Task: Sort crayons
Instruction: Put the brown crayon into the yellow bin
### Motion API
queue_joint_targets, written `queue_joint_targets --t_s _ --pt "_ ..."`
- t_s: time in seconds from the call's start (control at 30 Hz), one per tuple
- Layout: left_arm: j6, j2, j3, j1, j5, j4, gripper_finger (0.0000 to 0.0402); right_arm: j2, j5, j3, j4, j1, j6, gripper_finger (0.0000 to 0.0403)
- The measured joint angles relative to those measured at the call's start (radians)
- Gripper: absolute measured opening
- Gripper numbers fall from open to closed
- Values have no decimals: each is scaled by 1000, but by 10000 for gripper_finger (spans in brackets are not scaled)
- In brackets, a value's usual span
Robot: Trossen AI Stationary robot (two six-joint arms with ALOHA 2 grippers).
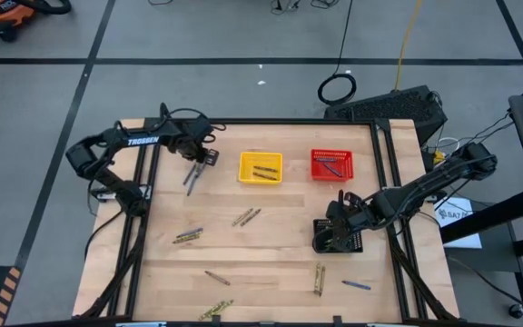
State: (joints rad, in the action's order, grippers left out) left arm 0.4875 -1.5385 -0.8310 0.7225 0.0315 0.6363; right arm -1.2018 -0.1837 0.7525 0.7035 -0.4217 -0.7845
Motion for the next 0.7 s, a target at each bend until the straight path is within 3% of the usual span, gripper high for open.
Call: queue_joint_targets --t_s 0.7 --pt "2 -24 0 10 35 0 85 0 0 0 -4 0 -13 105"
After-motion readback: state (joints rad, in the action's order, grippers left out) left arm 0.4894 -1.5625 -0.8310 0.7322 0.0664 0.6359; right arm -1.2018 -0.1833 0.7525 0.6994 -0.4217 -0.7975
